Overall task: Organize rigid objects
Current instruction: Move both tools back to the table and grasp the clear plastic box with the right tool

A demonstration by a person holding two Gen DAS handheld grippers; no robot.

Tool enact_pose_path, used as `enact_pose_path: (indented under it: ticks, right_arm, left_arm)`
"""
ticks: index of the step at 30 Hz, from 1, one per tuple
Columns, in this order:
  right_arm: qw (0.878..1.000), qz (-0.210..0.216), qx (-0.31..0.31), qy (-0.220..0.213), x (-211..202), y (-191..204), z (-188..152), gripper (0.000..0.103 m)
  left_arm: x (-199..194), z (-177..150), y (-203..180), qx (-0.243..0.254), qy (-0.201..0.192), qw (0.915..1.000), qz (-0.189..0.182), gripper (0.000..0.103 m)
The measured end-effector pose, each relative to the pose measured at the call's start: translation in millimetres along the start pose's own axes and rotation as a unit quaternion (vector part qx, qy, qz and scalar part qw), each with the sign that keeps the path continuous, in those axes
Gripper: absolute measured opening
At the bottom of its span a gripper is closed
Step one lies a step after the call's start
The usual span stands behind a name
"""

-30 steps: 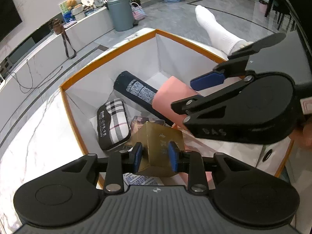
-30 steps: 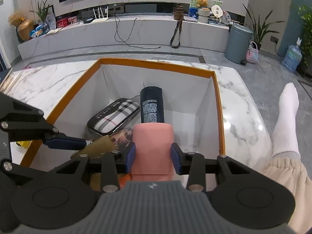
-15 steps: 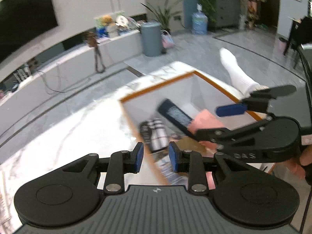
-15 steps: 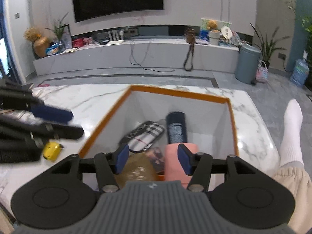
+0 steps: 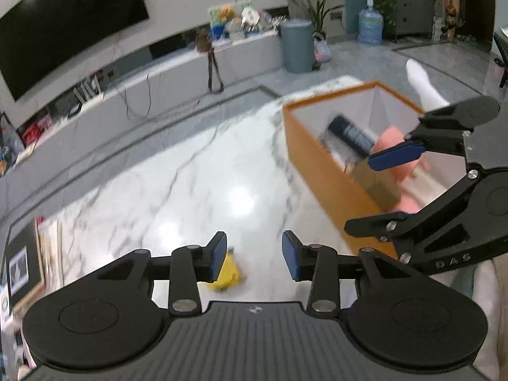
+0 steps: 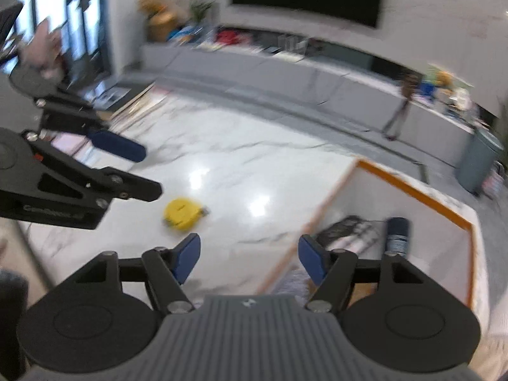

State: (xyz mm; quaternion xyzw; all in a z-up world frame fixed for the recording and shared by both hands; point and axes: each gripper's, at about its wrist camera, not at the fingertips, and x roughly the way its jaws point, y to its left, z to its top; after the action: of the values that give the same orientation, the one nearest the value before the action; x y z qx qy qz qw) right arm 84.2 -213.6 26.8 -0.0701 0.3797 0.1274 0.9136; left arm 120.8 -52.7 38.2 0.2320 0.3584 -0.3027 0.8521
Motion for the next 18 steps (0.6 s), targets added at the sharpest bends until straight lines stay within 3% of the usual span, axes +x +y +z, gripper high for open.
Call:
enact_pose_path:
  ticks: [8, 15, 18]
  right_arm:
    - [0.987, 0.031, -0.056, 0.147, 52, 36, 10, 0.068]
    - [0.954, 0.025, -0.108, 0.278, 95, 56, 8, 0.067]
    - [0.942, 0.014, -0.132, 0.309, 107, 60, 7, 0.067]
  left_arm:
    - [0, -30, 19, -0.021, 0.032, 0.9991, -0.015, 0.054]
    - [4, -48, 22, -0.03, 0.043, 0.9982, -0.03, 0.056]
    - [6, -53, 23, -0.032, 0.043, 0.9979, -0.035, 0.057]
